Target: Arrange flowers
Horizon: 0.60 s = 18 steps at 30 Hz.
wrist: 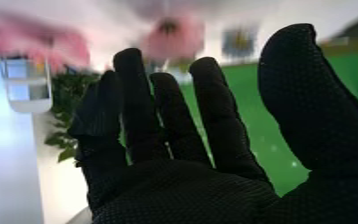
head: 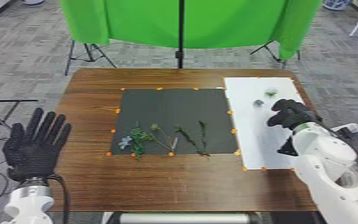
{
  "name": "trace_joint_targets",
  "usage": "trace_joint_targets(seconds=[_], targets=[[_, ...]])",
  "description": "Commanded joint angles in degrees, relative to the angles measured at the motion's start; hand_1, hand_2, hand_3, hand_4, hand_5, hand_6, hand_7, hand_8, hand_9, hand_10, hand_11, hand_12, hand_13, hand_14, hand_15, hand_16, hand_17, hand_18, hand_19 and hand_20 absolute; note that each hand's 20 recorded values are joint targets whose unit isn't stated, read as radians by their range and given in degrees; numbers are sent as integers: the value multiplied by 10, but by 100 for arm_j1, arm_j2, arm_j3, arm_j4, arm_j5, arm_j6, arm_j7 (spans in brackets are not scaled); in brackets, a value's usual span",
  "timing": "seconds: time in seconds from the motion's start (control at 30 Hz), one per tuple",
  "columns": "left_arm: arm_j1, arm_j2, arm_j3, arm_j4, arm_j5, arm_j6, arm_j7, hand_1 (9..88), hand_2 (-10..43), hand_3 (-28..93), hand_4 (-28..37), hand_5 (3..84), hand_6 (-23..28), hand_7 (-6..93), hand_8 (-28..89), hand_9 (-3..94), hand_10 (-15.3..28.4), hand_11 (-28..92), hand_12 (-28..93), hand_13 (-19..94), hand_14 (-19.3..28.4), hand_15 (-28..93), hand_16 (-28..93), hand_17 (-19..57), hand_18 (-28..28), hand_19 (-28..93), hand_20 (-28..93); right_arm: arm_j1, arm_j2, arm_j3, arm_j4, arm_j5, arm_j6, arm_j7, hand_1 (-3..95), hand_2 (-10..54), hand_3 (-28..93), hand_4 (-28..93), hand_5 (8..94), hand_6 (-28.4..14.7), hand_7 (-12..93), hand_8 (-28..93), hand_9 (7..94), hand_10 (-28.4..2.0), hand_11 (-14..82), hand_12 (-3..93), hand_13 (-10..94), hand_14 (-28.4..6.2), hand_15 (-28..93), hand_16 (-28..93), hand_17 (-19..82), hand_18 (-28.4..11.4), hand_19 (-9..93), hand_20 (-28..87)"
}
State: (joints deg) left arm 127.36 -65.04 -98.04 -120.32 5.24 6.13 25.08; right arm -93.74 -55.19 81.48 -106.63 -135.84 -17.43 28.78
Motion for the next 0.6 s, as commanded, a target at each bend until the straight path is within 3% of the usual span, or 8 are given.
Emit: trace_joint_targets(seconds=[0.03,0.13,0.2,0.3,0.37,0.47,0.6], targets=[[24,-76,66,79,-81,100,-144,266,140,757,-283,363,82,107,-101,336,154,169,90,267,158,301,-60,-82,139,307,100,59,-164,-191,484,-93,552,402,422,-95,827,-282,502,-42,183,-143,446,-171,156,128,421,-153,515,129,289,-243,911,495],[35,-87,50,90,-70,104,-162,266,140,757,-283,361,82,108,-102,336,153,169,90,267,158,301,-61,-82,140,307,99,-11,-129,-236,519,-192,862,494,480,-95,823,-282,560,-42,223,-161,535,-176,234,150,520,-132,560,156,346,-231,931,513],[66,-95,49,83,-104,106,-160,266,141,756,-283,361,81,109,-103,336,154,170,91,268,158,302,-61,-81,140,312,100,-31,-106,-253,543,-220,973,502,551,-95,754,-283,598,-38,282,-156,576,-170,308,179,572,-101,550,277,372,-224,932,534],[89,-95,42,78,-90,84,-172,266,141,756,-283,361,81,109,-104,336,154,172,91,268,159,304,-62,-81,141,318,103,-78,-80,-239,502,-224,1115,435,611,-95,726,-282,639,-39,408,-79,677,-139,232,352,620,-85,550,334,389,-214,932,537],[109,-104,22,71,-106,52,-162,266,141,757,-283,361,81,109,-104,336,155,172,90,268,159,304,-62,-80,141,319,103,-74,-75,-234,407,-165,1136,388,629,-95,729,-282,655,-35,435,-69,696,-133,237,374,634,-85,555,342,394,-211,932,536],[131,-100,8,57,-259,-28,-135,266,141,757,-283,365,83,110,-104,337,154,172,90,268,159,305,-62,-80,141,319,103,-11,-38,-284,177,-114,1165,254,634,-95,747,-283,659,-34,439,-64,707,-134,242,386,640,-84,552,350,397,-212,932,534],[155,-85,3,44,-214,-65,-110,266,142,757,-283,368,84,108,-104,338,154,172,89,269,159,303,-63,-81,141,319,102,288,-70,-588,-149,-122,1419,-27,636,-95,750,-283,659,-35,440,-62,710,-136,237,391,640,-85,550,355,397,-211,932,533]])
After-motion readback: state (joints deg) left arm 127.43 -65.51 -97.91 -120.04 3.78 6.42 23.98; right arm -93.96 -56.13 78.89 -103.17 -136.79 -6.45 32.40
